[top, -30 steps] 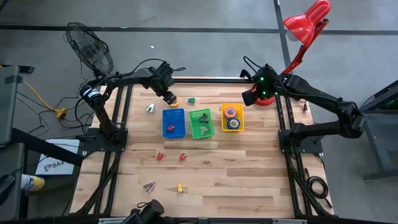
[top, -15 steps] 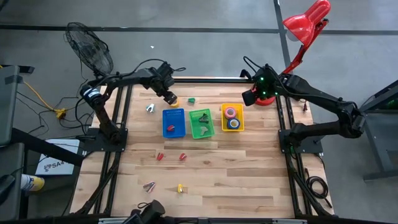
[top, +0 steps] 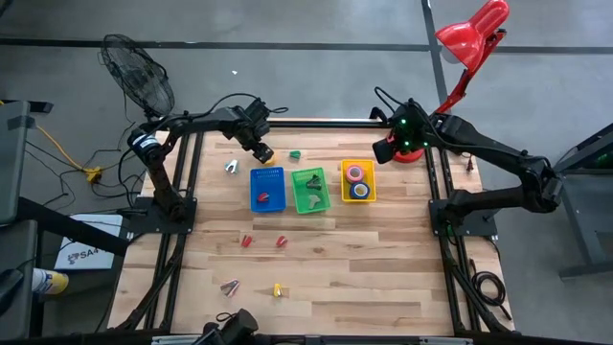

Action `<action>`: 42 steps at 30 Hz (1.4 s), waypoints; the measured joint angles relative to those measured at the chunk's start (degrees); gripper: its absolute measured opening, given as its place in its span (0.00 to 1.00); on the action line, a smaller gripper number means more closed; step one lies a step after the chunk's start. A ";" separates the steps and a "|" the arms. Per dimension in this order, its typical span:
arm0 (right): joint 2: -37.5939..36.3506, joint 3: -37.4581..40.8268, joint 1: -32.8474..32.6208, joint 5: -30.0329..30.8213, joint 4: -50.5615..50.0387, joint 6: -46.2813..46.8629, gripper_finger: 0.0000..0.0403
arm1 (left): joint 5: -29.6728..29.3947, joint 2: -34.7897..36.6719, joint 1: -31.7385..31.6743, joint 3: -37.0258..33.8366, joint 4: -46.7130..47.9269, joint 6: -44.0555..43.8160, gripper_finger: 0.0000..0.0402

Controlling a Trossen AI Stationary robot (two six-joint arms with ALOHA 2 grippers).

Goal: Pick and place Stapler, Stapler remover, tape
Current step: Put the yellow tape into the yellow bin

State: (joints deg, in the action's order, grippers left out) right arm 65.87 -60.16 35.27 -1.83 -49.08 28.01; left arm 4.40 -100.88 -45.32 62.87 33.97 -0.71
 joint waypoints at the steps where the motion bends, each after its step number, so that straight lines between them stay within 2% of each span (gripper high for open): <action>1: 0.00 0.00 0.00 0.01 0.00 -0.01 0.56 | 0.06 0.00 0.00 0.00 0.00 0.02 0.48; 15: 0.00 0.00 0.00 0.07 0.02 0.00 0.56 | -0.76 0.02 0.07 0.02 1.42 0.79 0.48; 30: 0.00 0.00 0.00 0.10 0.02 -0.02 0.56 | -7.52 0.11 -0.02 0.00 8.76 3.47 0.48; 38: 0.00 0.00 -0.01 -0.07 0.02 -0.02 0.56 | -7.52 0.11 -0.02 0.00 8.84 3.50 0.48; 42: 0.00 0.00 0.00 -0.08 0.02 -0.05 0.56 | -7.12 0.11 -0.02 0.00 8.54 3.51 0.45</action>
State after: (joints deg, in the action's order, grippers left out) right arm 65.87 -60.16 35.27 -1.90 -49.06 27.96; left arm -2.72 -100.77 -45.34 62.87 42.52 2.80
